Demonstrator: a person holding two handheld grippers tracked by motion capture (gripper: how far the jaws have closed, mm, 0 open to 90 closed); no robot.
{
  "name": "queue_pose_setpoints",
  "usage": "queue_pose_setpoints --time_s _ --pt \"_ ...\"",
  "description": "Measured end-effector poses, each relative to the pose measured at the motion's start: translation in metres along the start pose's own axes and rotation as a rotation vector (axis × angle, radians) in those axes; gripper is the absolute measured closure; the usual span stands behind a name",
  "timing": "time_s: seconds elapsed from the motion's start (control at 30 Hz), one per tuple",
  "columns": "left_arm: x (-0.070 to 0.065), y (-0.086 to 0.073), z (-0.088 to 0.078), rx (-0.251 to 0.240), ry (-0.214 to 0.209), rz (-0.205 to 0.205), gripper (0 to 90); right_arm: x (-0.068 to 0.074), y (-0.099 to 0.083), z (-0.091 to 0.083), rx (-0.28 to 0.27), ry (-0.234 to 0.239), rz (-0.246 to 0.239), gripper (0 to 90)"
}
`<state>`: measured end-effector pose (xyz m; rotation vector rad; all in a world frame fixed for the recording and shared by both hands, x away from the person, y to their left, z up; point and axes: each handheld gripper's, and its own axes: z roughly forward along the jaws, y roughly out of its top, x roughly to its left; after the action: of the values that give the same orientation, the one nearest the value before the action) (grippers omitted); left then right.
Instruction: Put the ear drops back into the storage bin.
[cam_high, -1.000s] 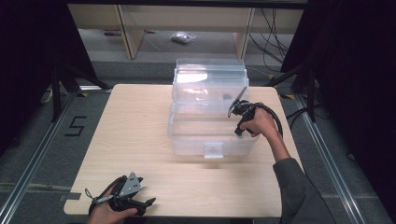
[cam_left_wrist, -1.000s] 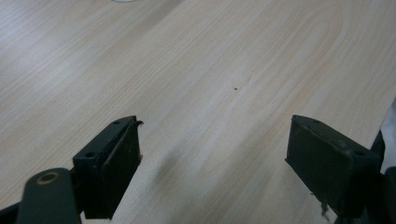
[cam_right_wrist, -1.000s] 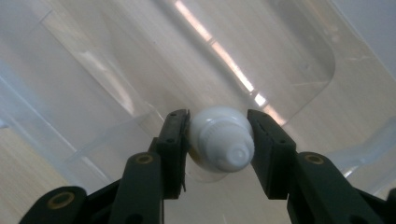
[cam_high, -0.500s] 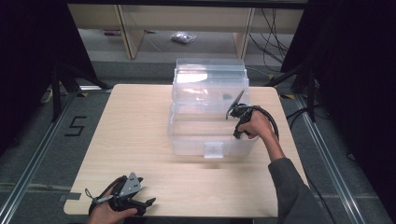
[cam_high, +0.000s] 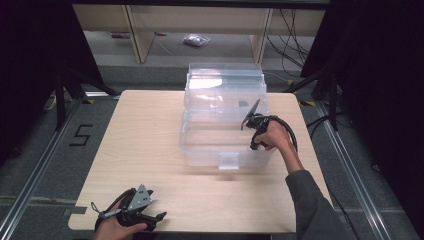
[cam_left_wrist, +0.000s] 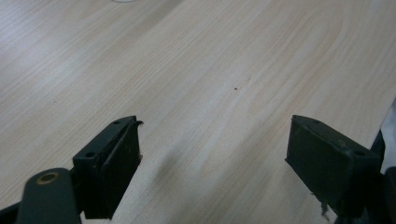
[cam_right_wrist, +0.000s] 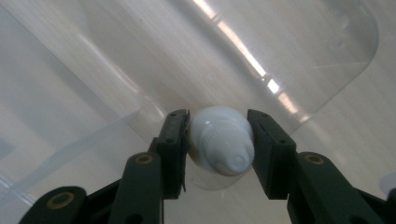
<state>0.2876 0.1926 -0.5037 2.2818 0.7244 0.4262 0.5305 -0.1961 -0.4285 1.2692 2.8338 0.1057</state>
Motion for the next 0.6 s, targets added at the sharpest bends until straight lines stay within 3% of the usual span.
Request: queue_pose_setpoints --time_s 0.03,0.07,0.1,0.23,0.47,0.5,0.6 --pt "0.0001 0.0000 0.0000 0.001 -0.001 0.001 17.0 -0.0038 -0.0007 0.0027 -0.005 -0.002 -0.041 60.1" --pt "0.0001 -0.0001 0.0001 0.002 -0.001 0.001 17.0 -0.0032 -0.0016 0.0035 -0.005 -0.003 -0.021 60.1" --pt "0.0000 -0.0001 0.0002 0.002 -0.001 0.000 17.0 -0.0054 -0.0025 0.0045 -0.013 -0.001 -0.044 60.1" --pt "-0.0002 0.0000 0.0002 0.002 -0.001 0.000 17.0 -0.0021 -0.0025 0.0033 0.014 0.005 0.000 60.0" --pt "-0.0002 0.0000 0.0002 0.002 -0.001 0.001 17.0 -0.0042 -0.0040 0.0044 0.011 0.005 -0.028 59.9" --pt "-0.0001 0.0000 0.0001 0.002 -0.001 0.001 17.0 -0.0073 -0.0039 0.0034 0.006 -0.017 -0.067 59.6" --pt "-0.0001 -0.0001 0.0003 0.003 -0.002 0.000 17.0 -0.0045 -0.0049 0.0016 0.000 -0.029 -0.040 56.5"
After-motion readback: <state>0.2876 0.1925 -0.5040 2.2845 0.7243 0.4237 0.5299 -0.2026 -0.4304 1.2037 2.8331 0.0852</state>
